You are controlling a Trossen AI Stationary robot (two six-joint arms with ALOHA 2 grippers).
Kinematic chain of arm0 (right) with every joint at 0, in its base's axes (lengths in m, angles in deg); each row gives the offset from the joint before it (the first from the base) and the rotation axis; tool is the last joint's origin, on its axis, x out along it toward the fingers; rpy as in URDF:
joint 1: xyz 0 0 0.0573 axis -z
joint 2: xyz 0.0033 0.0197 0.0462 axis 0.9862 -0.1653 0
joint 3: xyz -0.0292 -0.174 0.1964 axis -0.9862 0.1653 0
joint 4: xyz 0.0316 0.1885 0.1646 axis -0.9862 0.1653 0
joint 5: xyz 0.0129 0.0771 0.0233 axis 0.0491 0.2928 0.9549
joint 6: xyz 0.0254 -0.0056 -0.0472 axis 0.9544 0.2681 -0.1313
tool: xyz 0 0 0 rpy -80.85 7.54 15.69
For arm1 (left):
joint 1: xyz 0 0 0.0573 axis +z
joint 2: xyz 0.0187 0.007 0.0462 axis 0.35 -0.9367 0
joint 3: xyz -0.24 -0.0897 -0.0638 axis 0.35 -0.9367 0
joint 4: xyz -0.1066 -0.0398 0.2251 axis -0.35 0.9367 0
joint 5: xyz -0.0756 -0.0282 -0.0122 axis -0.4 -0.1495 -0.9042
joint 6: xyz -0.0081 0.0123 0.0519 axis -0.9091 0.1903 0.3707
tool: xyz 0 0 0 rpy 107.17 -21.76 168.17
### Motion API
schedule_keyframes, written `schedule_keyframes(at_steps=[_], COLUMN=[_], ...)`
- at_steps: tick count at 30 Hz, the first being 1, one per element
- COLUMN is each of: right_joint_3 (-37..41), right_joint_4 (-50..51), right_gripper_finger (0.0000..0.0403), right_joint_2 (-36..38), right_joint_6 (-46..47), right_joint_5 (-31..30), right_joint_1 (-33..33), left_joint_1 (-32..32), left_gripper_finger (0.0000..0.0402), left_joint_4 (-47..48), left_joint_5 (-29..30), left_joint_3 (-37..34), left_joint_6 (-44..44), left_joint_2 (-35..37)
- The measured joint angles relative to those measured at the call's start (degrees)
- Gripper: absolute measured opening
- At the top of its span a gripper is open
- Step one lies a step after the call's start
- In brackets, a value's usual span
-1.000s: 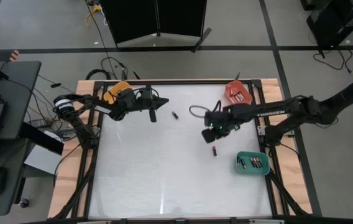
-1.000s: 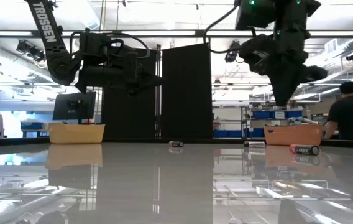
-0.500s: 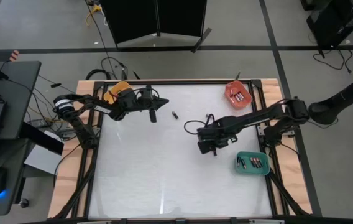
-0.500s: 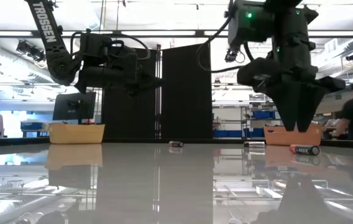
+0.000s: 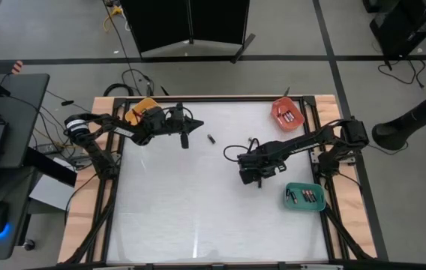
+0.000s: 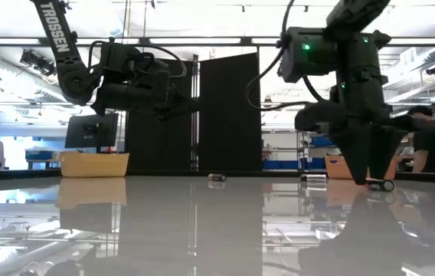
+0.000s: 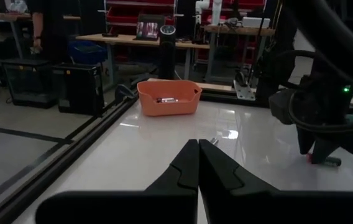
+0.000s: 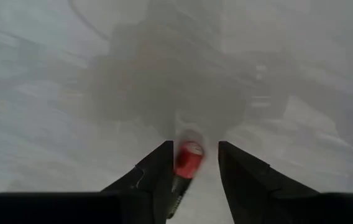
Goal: Sort batteries
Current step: Put the red battery into the yellow bin
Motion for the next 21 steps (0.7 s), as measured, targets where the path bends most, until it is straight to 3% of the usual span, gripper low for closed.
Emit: schedule_keyframes(at_steps=[6,14,21], right_joint_3=[2.26,2.29,-0.59], right_joint_4=[-4.55,-3.69,-4.16], right_gripper_finger=[0.0121,0.0058,0.0058], right_joint_2=[0.23,0.26,1.36], right_joint_6=[0.15,-3.51,-16.34], right_joint_5=[0.70,0.67,-2.04], right_joint_1=[-0.15,-0.13,1.07], left_joint_1=[0.01,-0.01,0.01], left_gripper_finger=[0.0010,0.0010,0.0010], left_joint_4=[0.49,1.11,0.87], left_joint_5=[0.01,0.03,0.03], left_joint_3=[0.00,0.02,0.02], left_joint_6=[0.08,0.08,-1.97], left_joint_2=[0.00,0.00,0.00])
